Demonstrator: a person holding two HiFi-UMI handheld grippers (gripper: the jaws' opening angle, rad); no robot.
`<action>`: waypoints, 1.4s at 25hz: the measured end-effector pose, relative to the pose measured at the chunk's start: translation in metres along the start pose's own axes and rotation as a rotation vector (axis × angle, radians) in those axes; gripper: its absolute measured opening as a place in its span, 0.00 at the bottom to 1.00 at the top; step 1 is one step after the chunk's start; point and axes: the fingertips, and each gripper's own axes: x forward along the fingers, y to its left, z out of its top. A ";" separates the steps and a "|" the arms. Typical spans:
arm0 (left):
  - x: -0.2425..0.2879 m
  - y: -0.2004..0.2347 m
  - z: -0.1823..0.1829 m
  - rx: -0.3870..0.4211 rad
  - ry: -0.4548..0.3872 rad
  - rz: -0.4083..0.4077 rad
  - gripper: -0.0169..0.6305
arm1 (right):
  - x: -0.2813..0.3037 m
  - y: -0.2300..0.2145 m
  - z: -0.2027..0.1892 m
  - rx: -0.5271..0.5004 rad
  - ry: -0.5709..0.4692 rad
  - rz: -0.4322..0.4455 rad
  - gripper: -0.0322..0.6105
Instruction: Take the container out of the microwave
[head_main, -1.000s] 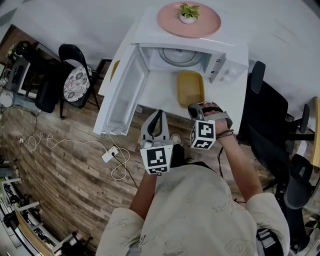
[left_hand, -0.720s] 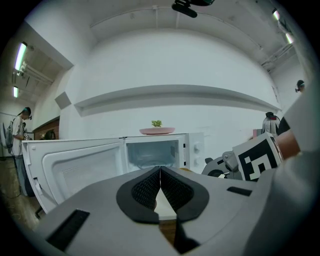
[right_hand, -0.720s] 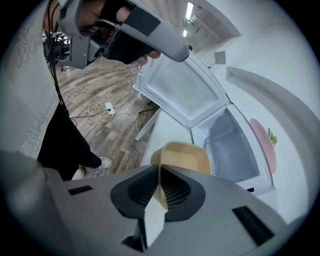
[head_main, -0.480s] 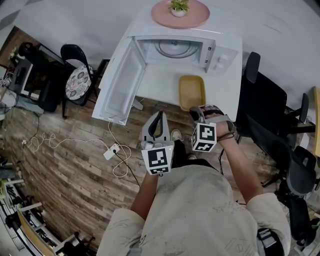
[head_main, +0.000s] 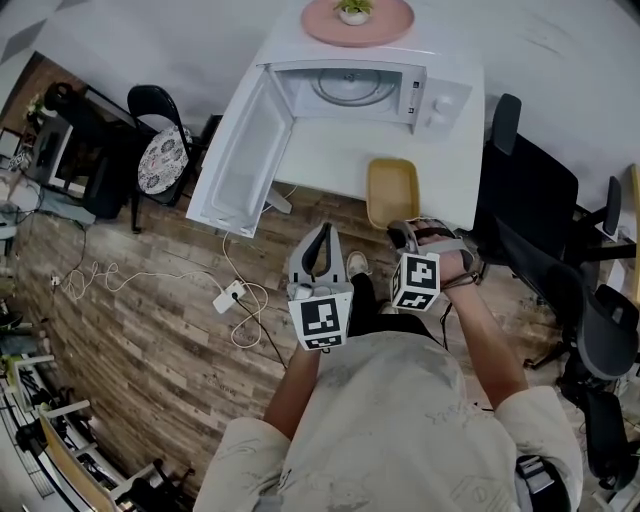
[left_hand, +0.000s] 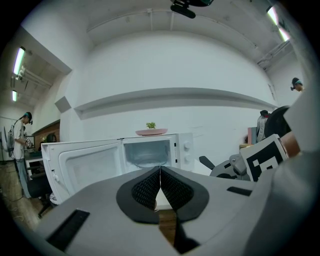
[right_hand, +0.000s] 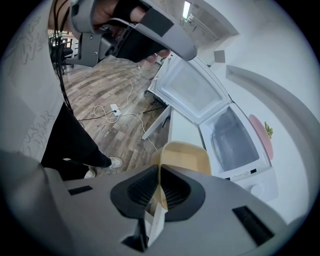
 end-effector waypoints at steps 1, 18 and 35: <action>-0.002 -0.001 -0.001 0.001 0.001 -0.001 0.04 | -0.001 0.004 -0.001 0.002 0.001 0.005 0.10; -0.006 -0.018 -0.032 -0.016 0.031 -0.016 0.04 | -0.018 0.048 -0.020 0.025 0.047 0.023 0.10; 0.002 -0.030 -0.044 -0.042 0.032 -0.032 0.04 | -0.019 0.060 -0.034 0.012 0.077 0.032 0.10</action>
